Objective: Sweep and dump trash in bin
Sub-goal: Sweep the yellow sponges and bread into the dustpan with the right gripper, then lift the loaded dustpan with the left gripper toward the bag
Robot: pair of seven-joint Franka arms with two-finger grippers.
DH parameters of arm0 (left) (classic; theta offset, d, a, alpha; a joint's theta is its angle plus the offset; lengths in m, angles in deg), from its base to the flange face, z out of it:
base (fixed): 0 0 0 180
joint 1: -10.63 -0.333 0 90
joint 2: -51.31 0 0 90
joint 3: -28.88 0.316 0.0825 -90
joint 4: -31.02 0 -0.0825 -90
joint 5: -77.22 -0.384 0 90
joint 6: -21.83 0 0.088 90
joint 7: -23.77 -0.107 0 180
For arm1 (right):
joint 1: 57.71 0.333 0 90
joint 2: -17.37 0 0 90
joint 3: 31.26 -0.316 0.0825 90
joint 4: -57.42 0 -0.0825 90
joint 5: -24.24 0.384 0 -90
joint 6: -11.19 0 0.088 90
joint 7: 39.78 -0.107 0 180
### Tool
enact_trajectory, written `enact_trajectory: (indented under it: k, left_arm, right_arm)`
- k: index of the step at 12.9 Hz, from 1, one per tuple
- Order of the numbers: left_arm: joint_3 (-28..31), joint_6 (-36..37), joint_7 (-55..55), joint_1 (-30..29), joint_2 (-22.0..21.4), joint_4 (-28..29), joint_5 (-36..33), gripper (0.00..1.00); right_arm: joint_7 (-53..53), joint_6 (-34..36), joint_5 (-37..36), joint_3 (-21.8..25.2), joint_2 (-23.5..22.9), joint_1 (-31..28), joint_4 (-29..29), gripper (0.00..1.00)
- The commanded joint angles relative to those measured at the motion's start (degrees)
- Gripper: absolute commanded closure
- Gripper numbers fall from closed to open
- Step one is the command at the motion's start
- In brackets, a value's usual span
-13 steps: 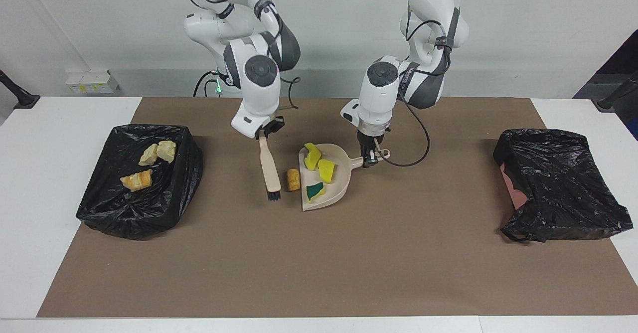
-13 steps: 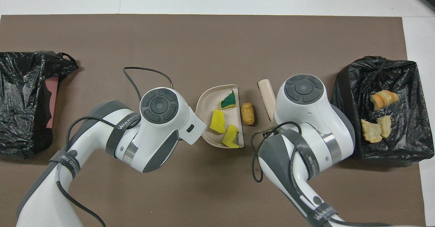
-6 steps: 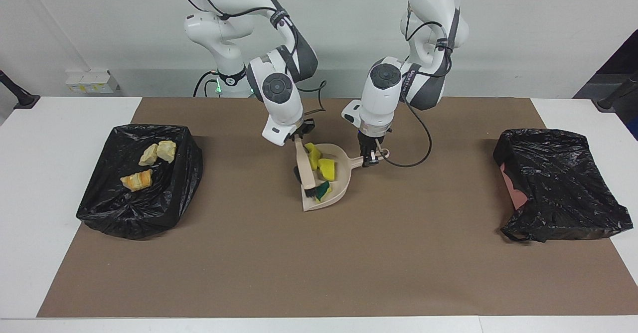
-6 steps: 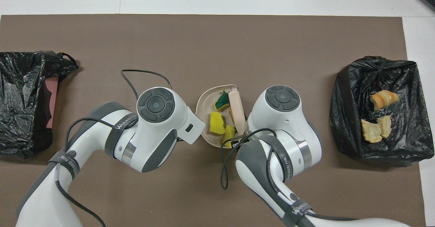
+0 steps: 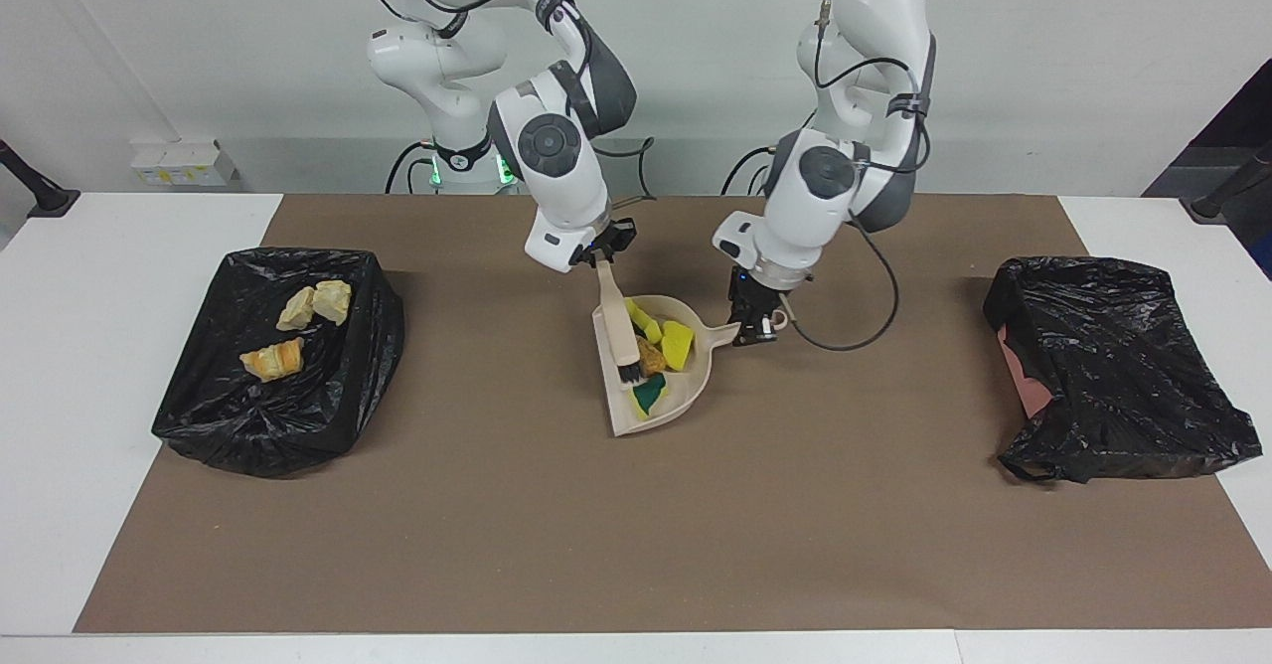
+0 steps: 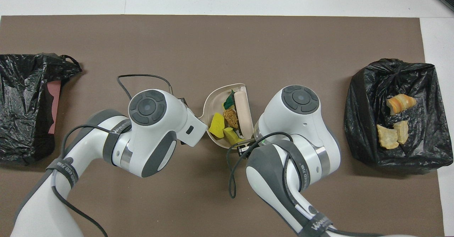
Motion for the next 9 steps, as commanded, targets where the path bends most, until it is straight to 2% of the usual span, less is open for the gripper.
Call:
enact_trajectory:
  k: [1,3,5,7,9]
  left_arm:
    - [-0.32,0.03,-7.44,-4.57,0.61,-1.59,5.52,1.0]
    - [-0.23,3.7,-9.46,-6.85,1.75,-6.06,5.44,1.0]
    - [-0.23,9.93,-11.48,-10.11,2.72,-10.89,5.26,1.0]
    - [-0.23,15.47,-12.72,-14.67,2.72,-13.37,4.48,1.0]
    - [-0.06,20.14,-16.39,-18.98,2.99,-17.05,3.95,1.0]
  right_arm:
    - [-6.35,5.13,-3.4,-0.56,3.51,-0.13,-1.4,1.0]
    - [-15.56,7.95,-3.58,-0.65,5.98,2.49,-1.23,1.0]
    - [-22.09,6.74,-2.18,-1.09,8.7,5.58,2.01,1.0]
    - [-21.41,3.76,3.41,-1.27,11.07,7.95,6.48,1.0]
    - [-21.06,-1.59,5.03,-1.35,11.35,11.2,12.11,1.0]
